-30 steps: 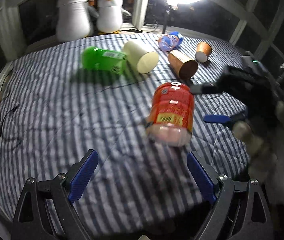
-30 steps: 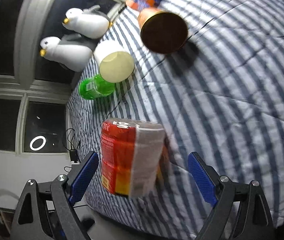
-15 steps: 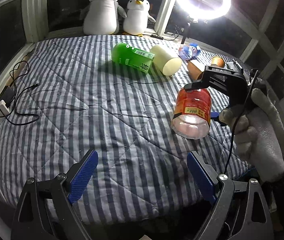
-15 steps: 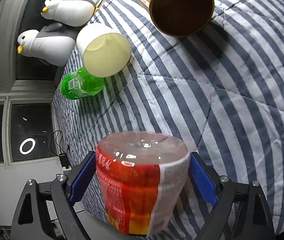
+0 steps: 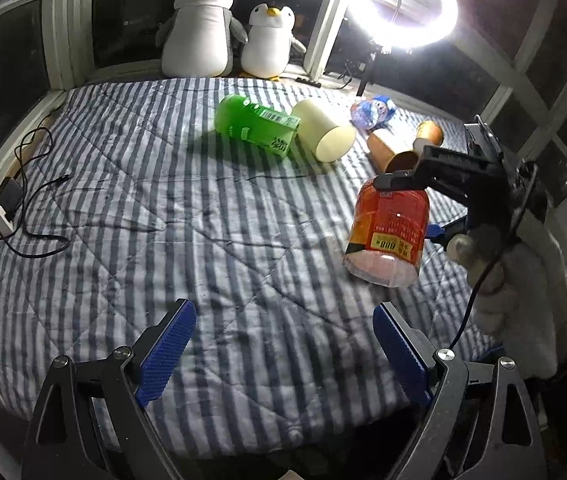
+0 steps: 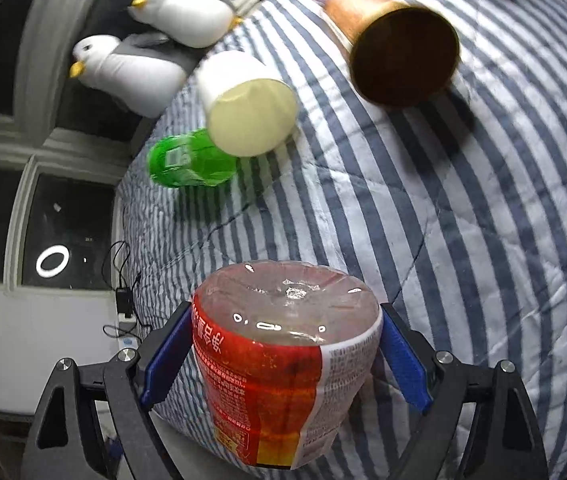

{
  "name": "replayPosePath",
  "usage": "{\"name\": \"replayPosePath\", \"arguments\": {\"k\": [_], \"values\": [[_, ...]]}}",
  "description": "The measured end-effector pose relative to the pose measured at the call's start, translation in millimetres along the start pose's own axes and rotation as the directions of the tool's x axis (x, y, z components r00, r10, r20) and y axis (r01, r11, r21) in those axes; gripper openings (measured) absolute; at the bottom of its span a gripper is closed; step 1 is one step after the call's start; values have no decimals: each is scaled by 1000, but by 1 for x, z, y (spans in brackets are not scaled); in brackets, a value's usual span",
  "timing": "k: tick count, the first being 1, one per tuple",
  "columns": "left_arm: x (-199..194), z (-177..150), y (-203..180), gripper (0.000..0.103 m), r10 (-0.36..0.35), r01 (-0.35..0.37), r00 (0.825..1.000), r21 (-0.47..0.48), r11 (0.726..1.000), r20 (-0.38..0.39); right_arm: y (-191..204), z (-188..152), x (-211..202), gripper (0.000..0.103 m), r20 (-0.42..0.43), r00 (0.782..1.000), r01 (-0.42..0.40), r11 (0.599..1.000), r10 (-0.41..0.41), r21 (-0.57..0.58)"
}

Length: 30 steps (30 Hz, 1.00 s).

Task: Flip cup upside down
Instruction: 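Carry the red container with the right gripper and lower it toward the bedsheet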

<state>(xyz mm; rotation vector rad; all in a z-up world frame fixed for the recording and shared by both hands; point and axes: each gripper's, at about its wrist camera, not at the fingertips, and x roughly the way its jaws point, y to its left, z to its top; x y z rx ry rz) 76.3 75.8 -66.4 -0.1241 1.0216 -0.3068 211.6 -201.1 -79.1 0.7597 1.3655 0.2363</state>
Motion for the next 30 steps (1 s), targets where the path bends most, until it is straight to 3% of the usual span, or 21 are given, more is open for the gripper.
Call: {"name": "replayPosePath", "arguments": {"k": [3,6,14,21,30], "values": [[-1,0,-6,92,-14,14,999,-7,1000,30,9,0,-15,86,64,998,25,994,-18,-106],[0,-1,-8,92,-33,34,999,-22,999,36,18,-1,-30,86,164,984,100,971,-65,-217],[2,-2,-5,92,-16,18,999,-39,999,29,37,-2,-32,86,388,913,294,867,-129,-404],[3,-4,-9,92,3,-2,999,-29,1000,37,44,-6,-25,86,482,866,376,808,-132,-454],[-2,-3,-28,92,76,-79,992,24,997,98,39,-8,-23,86,515,844,419,784,-149,-458]]}}
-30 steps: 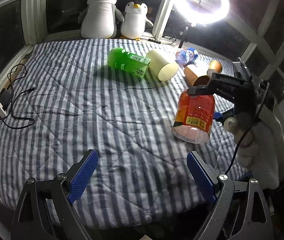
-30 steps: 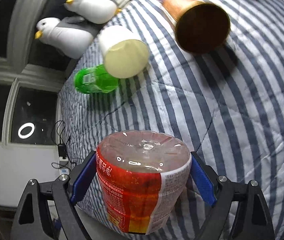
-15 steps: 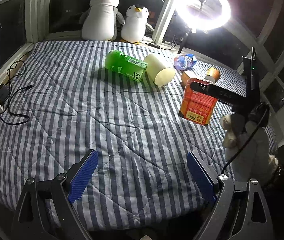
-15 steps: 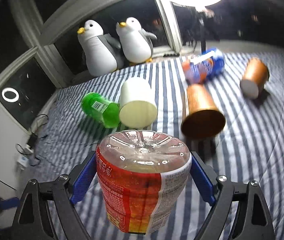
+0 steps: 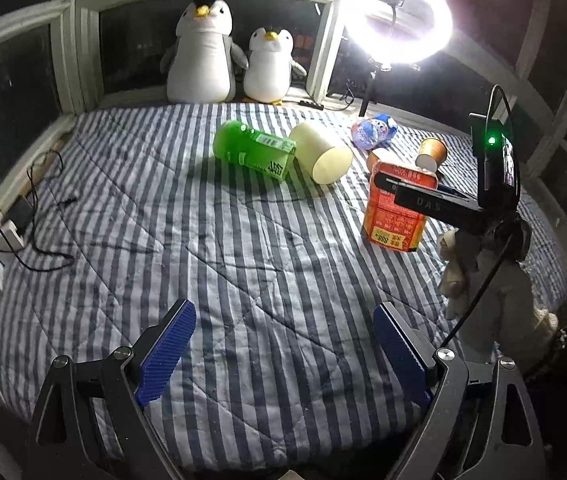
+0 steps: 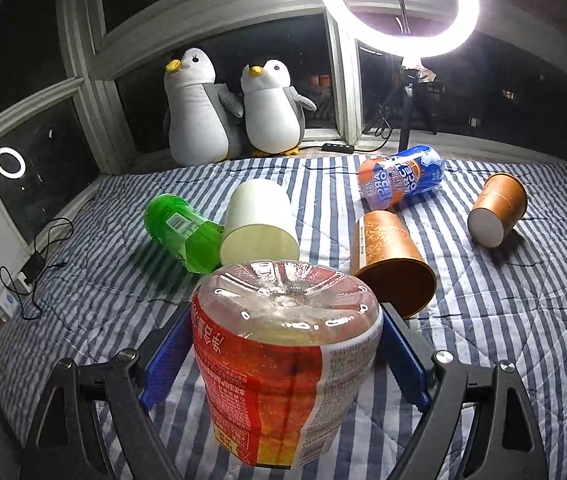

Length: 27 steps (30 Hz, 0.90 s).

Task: Flip cup upside down
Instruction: 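Carry the red container with the right gripper and lower it toward the bedsheet, then set the red container upright on the bedsheet and open the right gripper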

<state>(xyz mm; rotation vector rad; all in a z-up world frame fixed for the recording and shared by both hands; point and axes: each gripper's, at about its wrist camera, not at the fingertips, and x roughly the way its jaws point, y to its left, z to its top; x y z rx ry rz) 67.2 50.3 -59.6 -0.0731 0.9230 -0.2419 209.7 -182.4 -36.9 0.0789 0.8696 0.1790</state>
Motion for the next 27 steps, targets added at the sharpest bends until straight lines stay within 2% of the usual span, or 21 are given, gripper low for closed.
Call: {"name": "replayPosePath", "arguments": {"k": [7,23,27], "values": [[-2,2,-11,92,6,-7,1000,30,1000,20,2,-5,-2,86,-2,1000,1,1000,-1,-11],[4,-1,-15,92,-6,6,1000,40,999,14,4,-18,-13,86,-24,1000,-3,1000,2,-29],[5,0,-17,92,-2,2,1000,43,999,19,6,-22,-17,86,-36,999,-26,999,24,-32]]}}
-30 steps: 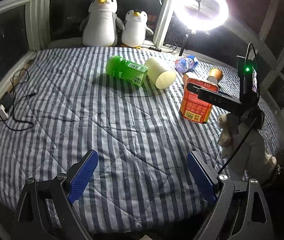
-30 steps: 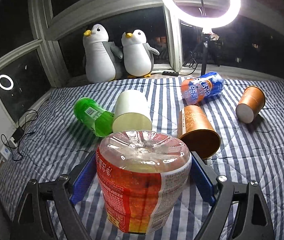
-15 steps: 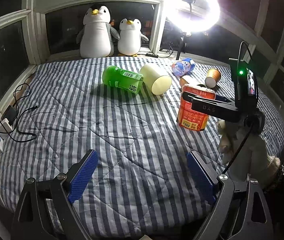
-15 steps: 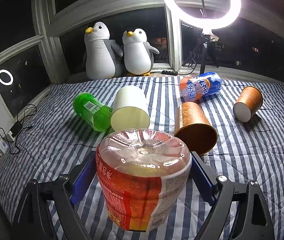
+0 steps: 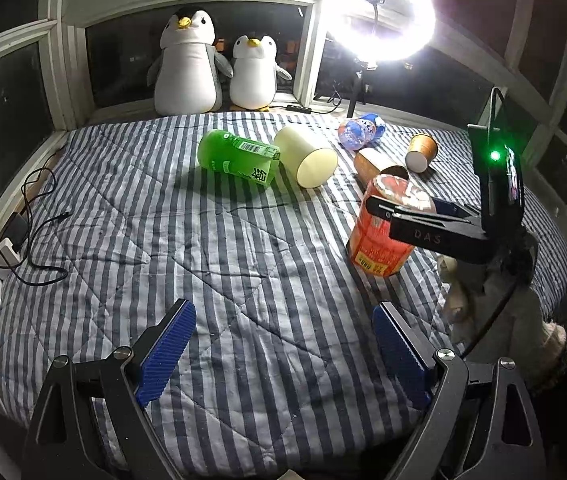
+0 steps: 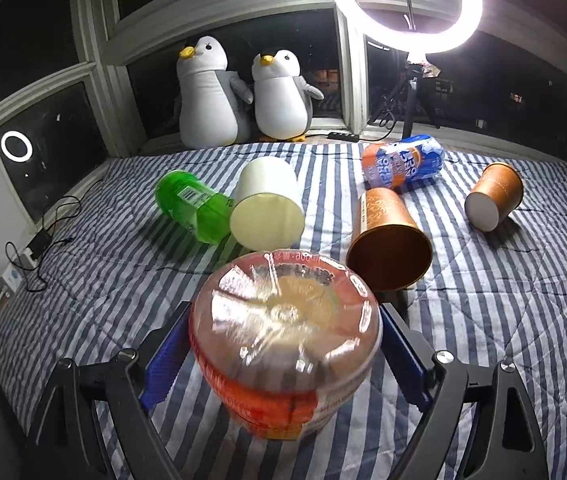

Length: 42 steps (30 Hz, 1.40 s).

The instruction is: Flip cup upside down

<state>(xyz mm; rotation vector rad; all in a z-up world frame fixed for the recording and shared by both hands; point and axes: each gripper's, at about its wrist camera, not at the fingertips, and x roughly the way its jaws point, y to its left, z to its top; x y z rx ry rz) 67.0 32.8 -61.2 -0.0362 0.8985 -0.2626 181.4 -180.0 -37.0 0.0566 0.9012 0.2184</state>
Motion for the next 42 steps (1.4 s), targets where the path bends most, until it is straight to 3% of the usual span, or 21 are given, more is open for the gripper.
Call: {"name": "replayPosePath", "arguments": {"k": [7,12,19,27,30,37,39,42], "values": [[-3,5,-6,92,27,-28,999,10,1000,46,7,-5,-15,86,13,1000,17,1000,-17,-20],[-11,13,-13,92,63,-65,991,17,998,121,10,-7,-41,87,52,998,21,999,-20,-26],[-33,24,-29,92,103,-113,960,23,993,260,14,-15,-93,88,122,992,24,1000,-23,-2],[-53,30,-42,93,113,-126,928,13,992,356,20,-25,-140,88,196,978,71,997,-74,21],[-64,29,-44,93,128,-141,905,3,990,406,17,-26,-157,88,238,967,84,995,-94,52],[-90,24,-46,97,191,-206,817,-34,978,544,16,-29,-188,88,332,928,144,985,-169,100],[-94,22,-46,97,198,-212,803,-41,976,562,17,-30,-192,88,350,918,159,982,-186,105],[-97,21,-43,98,194,-202,803,-49,978,563,18,-31,-195,88,364,911,164,981,-192,107]]}}
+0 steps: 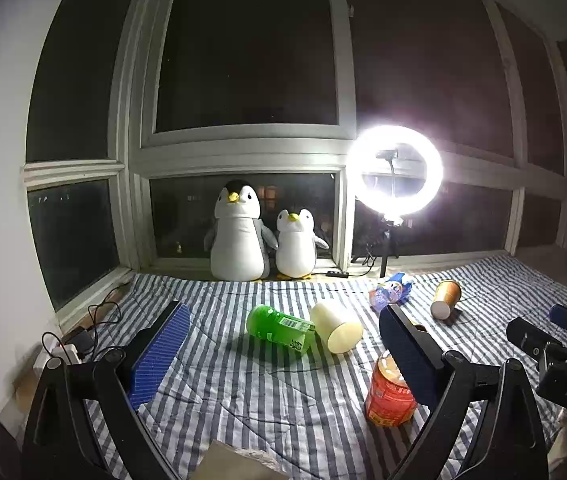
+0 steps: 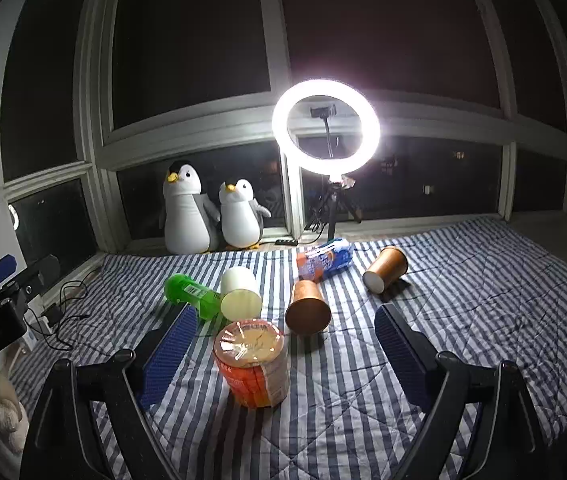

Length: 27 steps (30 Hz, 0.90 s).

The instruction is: Flip cup upside down

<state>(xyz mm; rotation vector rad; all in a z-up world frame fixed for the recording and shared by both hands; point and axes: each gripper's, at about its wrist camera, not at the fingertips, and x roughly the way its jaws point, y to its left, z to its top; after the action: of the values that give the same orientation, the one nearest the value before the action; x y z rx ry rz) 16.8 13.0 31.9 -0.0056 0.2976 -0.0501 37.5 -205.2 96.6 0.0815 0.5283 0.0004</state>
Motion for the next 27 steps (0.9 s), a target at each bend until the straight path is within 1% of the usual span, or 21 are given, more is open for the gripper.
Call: {"name": "replayPosePath", "arguments": {"k": [7,9,27], "values": [[-2,-1,5,98,1,-2,1000,-5,1000,-15,5,-1,-3,88,9,1000,-5,1000,5,-12],[-3,0,6,102,-1,1,1000,-5,1000,-15,5,-1,-5,88,18,1000,-3,1000,3,-15],[2,0,4,102,-1,1,1000,3,1000,-21,2,-2,-4,88,15,1000,-2,1000,2,-7]]}}
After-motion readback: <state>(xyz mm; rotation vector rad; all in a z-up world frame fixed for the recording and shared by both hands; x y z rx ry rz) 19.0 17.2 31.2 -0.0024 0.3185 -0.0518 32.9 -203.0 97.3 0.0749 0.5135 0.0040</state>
